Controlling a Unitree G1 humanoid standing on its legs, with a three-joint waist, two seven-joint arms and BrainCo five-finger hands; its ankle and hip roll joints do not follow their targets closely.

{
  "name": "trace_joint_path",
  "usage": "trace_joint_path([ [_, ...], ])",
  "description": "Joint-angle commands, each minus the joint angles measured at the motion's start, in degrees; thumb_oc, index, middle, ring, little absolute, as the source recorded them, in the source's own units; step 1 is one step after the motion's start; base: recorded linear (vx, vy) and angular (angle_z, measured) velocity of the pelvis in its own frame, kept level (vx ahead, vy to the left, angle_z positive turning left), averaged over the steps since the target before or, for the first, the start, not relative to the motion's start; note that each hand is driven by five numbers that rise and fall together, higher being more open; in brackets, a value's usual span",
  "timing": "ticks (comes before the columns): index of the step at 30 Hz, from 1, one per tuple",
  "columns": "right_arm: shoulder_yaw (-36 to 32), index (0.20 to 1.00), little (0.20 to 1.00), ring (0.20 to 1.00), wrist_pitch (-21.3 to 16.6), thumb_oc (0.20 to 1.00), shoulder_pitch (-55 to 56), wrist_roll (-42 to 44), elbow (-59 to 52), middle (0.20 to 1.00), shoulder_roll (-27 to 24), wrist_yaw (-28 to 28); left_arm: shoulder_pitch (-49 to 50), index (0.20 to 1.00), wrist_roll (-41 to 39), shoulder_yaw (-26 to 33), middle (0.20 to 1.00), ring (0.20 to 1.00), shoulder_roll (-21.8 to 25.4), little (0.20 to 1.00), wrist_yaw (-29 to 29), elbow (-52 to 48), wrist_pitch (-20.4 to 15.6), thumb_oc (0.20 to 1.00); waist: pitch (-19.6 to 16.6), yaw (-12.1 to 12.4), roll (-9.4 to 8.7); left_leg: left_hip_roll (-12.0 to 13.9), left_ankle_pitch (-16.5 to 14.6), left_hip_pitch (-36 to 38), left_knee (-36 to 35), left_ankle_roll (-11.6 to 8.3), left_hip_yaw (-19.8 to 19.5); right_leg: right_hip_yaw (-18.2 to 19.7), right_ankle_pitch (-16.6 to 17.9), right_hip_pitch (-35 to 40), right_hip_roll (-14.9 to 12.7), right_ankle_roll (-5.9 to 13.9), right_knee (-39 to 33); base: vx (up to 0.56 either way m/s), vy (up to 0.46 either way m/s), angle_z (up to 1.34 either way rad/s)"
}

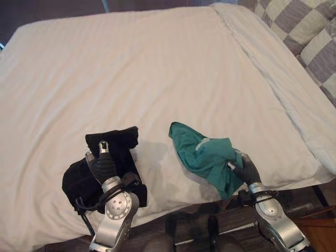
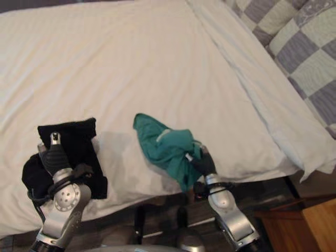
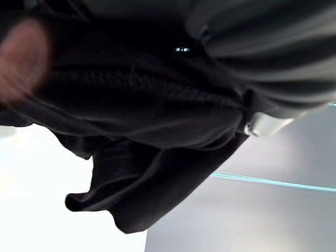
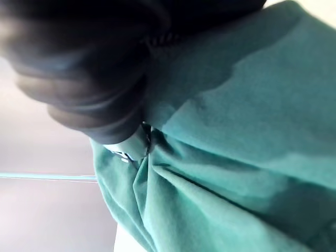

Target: Tidy up the quilt and then pick up the clothes from the bed and put them into the laundry hamper.

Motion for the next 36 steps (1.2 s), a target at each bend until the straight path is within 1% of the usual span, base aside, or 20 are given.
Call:
trace_joint_path([
  [1, -0.4, 0.2, 0.2, 0.2, -5.6, 0.2, -2.3, 1.3, -1.3, 0.2, 0.8, -1.1, -0.8, 0.2, 1.6, 1.1, 0.2, 0.2, 2.4, 0.2, 1.3, -1.0, -2.5, 0.2, -3.8, 1.0, -1.74, -0.8, -6.3, 2.4, 0.0, 1.21, -4.8, -1.2, -4.0, 1.0, -1.3, 2.58, 0.7, -0.02, -0.142, 0.09],
  [7, 1.0, 0.2, 0.2, 0.2, -4.2, 0.2, -2.7, 1.3, -2.6, 0.2, -0.5, 3.0, -1.0, 0.2, 1.3, 2.4, 0.2, 0.2, 3.4, 0.2, 3.7, -2.8, -0.9, 0.2, -5.0, 3.9, -1.32, 0.4, -4.4, 1.8, 0.1, 0.02, -8.5, -6.5, -6.4, 1.4, -1.9, 1.22, 3.5, -0.01, -0.102, 0.28],
  [10, 1.6, 0.2, 0.2, 0.2, -2.8, 0.2, -2.4, 2.1, -3.2, 0.2, -1.8, 4.3, 0.2, 0.2, 1.1, 3.9, 0.2, 0.2, 4.1, 0.2, 4.6, -4.2, 0.7, 0.2, -4.8, 7.1, -1.19, 0.4, -4.6, 1.1, 2.4, -0.72, -12.5, -10.7, -8.1, 2.5, -2.5, -0.01, 5.3, 0.01, -0.118, 0.65],
  [13, 2.0, 0.2, 0.2, 0.2, -1.9, 0.2, -2.5, 2.7, -3.9, 0.2, -2.9, 2.7, 1.4, 0.2, -0.3, 5.6, 0.2, 0.2, 4.9, 0.2, 3.5, -5.2, 2.3, 0.2, -4.7, 10.3, -0.91, 0.6, -2.2, -0.9, 2.9, -1.22, -14.5, -16.2, -9.3, 3.3, -3.2, -0.83, 7.7, -0.02, -0.064, 0.98],
  [14, 1.8, 0.2, 0.2, 0.2, -2.0, 0.2, -2.2, 2.2, -4.0, 0.2, -3.0, 2.5, 1.6, 0.2, -0.9, 5.9, 0.2, 0.2, 5.1, 0.2, 2.9, -5.3, 2.5, 0.2, -4.5, 10.6, -0.74, 1.2, -1.4, -1.6, 3.1, -1.68, -13.0, -18.5, -9.8, 3.6, -3.6, -0.91, 8.7, -0.04, 0.035, 1.57],
  [16, 0.6, 0.2, 0.2, 0.2, -1.6, 0.2, -0.5, 1.6, -4.7, 0.2, -3.1, -0.1, 1.4, 0.2, -2.3, 6.1, 0.2, 0.2, 5.0, 0.2, -0.7, -4.2, 2.4, 0.2, -4.0, 10.3, 0.0, 4.5, 0.6, -4.0, 4.3, -3.56, -0.2, -27.9, -11.4, 5.6, -5.4, -1.09, 11.5, -0.04, 0.108, 1.91],
  [17, 0.5, 0.2, 0.2, 0.2, -1.4, 0.2, -0.4, 1.6, -4.7, 0.2, -3.1, -0.1, 1.4, 0.2, -2.2, 6.1, 0.2, 0.2, 4.9, 0.2, -0.8, -4.0, 2.2, 0.2, -3.8, 10.1, 0.04, 4.8, 0.7, -4.2, 4.6, -3.72, 1.4, -29.1, -11.7, 6.0, -5.7, -1.05, 12.0, -0.05, 0.114, 3.2],
  [18, 0.0, 0.2, 0.2, 0.2, -2.2, 0.2, -0.1, 2.1, -3.9, 0.2, -3.2, -1.0, 1.5, 0.2, -3.1, 6.3, 0.2, 0.2, 4.7, 0.2, -2.5, -3.5, 2.1, 0.2, -3.5, 9.9, 0.13, 6.0, 0.8, -4.8, 5.8, -4.03, 6.4, -32.6, -12.3, 7.0, -6.6, -0.71, 13.2, 0.01, 0.047, 3.98],
  [19, -0.6, 0.2, 0.2, 0.2, -2.3, 0.2, 0.6, 2.5, -3.8, 0.2, -3.3, -2.6, 1.9, 0.2, -3.4, 6.3, 0.2, 0.2, 4.3, 0.2, -5.3, -2.6, 1.1, 0.2, -3.4, 9.5, 0.04, 7.3, 0.0, -4.4, 6.9, -4.63, 11.5, -34.1, -13.9, 8.1, -6.9, -0.59, 14.3, 0.02, 0.071, 3.98],
  [20, -1.0, 0.2, 0.2, 0.2, -2.4, 0.2, 1.0, 2.7, -3.6, 0.2, -3.4, -3.0, 2.1, 0.2, -3.7, 6.3, 0.2, 0.2, 4.0, 0.2, -6.7, -2.0, 0.5, 0.2, -3.1, 9.2, 0.16, 7.8, 0.0, -4.5, 7.6, -4.63, 13.6, -35.5, -14.3, 8.8, -7.2, -0.64, 14.9, 0.06, 0.203, 3.77],
  [21, -1.8, 0.2, 0.2, 0.2, -3.5, 0.2, 1.4, 2.3, -3.0, 0.2, -3.4, -0.4, 3.6, 0.2, -3.1, 6.8, 0.2, 0.2, 3.2, 0.2, -6.4, -1.4, -0.3, 0.2, -2.7, 9.6, 0.06, 7.1, -1.4, -5.1, 10.0, -3.72, 15.5, -37.0, -14.6, 10.2, -8.6, -0.07, 16.0, 0.03, 0.263, 3.14],
  [24, -0.4, 0.2, 0.2, 0.2, -4.3, 0.2, 0.1, 1.7, -2.1, 0.2, -2.1, -0.5, 5.7, 0.2, -4.2, 8.4, 0.2, 0.2, 2.5, 0.2, -8.9, -1.8, 1.0, 0.2, -2.5, 12.3, -0.82, 2.7, -3.1, -4.6, 9.0, -1.47, 10.7, -35.9, -10.1, 9.6, -13.6, 3.09, 20.1, 0.11, 0.232, 1.46],
  [26, 0.1, 0.2, 0.2, 0.2, -4.0, 0.2, -0.3, 1.5, -2.1, 0.2, -1.1, -1.5, 6.2, 0.2, -4.9, 9.2, 0.2, 0.2, 2.3, 0.2, -11.4, -1.8, 2.4, 0.2, -2.4, 13.3, -1.3, 0.8, -3.8, -4.9, 9.3, -0.24, 8.7, -35.4, -8.4, 9.8, -16.0, 4.18, 22.7, 0.16, 0.205, 0.0],
  [27, 1.5, 0.2, 0.2, 0.2, -2.7, 0.2, -1.8, 2.9, -1.5, 0.2, 1.0, -4.7, 5.8, 0.2, -4.2, 8.5, 0.2, 0.2, 1.9, 0.2, -14.5, -1.4, 6.1, 0.2, -2.4, 14.4, -2.06, -3.4, -4.6, -4.0, 8.0, 3.29, 5.3, -33.2, -2.2, 9.5, -20.4, 6.45, 31.6, 0.2, 0.291, 0.09],
  [29, 2.2, 0.2, 0.2, 0.2, -2.0, 0.2, -1.6, 3.7, -1.7, 0.2, 2.2, -5.8, 5.1, 0.2, -3.7, 7.5, 0.2, 0.2, 2.0, 0.2, -14.5, -0.4, 7.6, 0.2, -2.5, 13.5, -1.68, -5.4, -5.2, -2.4, 7.0, 5.27, 3.6, -29.1, 1.7, 5.6, -22.4, 7.49, 40.6, 0.14, 0.284, 0.65],
  [30, 2.9, 0.2, 0.2, 0.2, -1.6, 0.2, -1.5, 3.3, -1.5, 0.2, 2.8, -5.9, 4.2, 0.2, -3.6, 6.6, 0.2, 0.2, 1.8, 0.2, -13.8, 0.5, 8.5, 0.2, -2.8, 11.8, -0.38, -5.3, -4.1, -2.1, 6.0, 6.23, 2.4, -24.0, 3.7, 0.6, -21.1, 6.43, 44.3, 0.07, 0.174, 0.86],
  [31, 3.6, 0.2, 0.2, 0.2, -1.4, 0.2, -1.7, 3.4, -1.2, 0.2, 3.0, -5.9, 2.5, 0.2, -3.6, 5.4, 0.2, 0.2, 1.8, 0.2, -12.1, 1.3, 10.0, 0.2, -3.0, 10.0, 0.46, -4.9, -3.5, -1.9, 4.8, 6.07, 0.3, -18.5, 2.0, -4.0, -16.2, 4.99, 43.2, 0.06, 0.074, 0.86],
  [32, 4.0, 0.2, 0.2, 0.2, -1.2, 0.2, -1.9, 3.6, -0.8, 0.2, 3.0, -6.3, 1.4, 0.2, -4.0, 4.4, 0.2, 0.2, 2.1, 0.2, -11.4, 2.2, 10.6, 0.2, -2.9, 9.0, 0.59, -5.0, -3.0, -1.6, 4.2, 5.73, -1.3, -16.3, 0.1, -6.0, -13.2, 4.09, 40.6, 0.12, -0.061, 0.83],
  [34, 4.5, 0.2, 0.2, 0.2, -3.8, 0.2, -2.9, 3.9, 2.9, 0.2, 3.2, -6.2, -1.5, 0.2, -3.8, 1.9, 0.2, 0.2, 1.8, 0.2, -11.3, 5.4, 11.0, 0.2, -3.1, 7.2, 0.6, -4.8, -2.0, -1.8, 3.1, 4.52, -4.9, -14.2, -2.7, -7.7, -8.6, 2.32, 28.3, 0.19, -0.171, 1.32],
  [36, 4.0, 0.2, 0.2, 0.2, -5.7, 0.2, -3.9, 5.6, 5.5, 0.2, 3.0, -5.1, -3.1, 0.2, -2.4, -0.9, 0.2, 0.2, 1.3, 0.2, -10.4, 7.1, 10.6, 0.2, -3.3, 4.9, -0.48, -5.4, -2.9, -1.0, 2.8, 4.35, -7.8, -8.3, -2.4, -8.6, -4.0, 2.37, 16.3, 0.18, -0.21, 1.14],
])
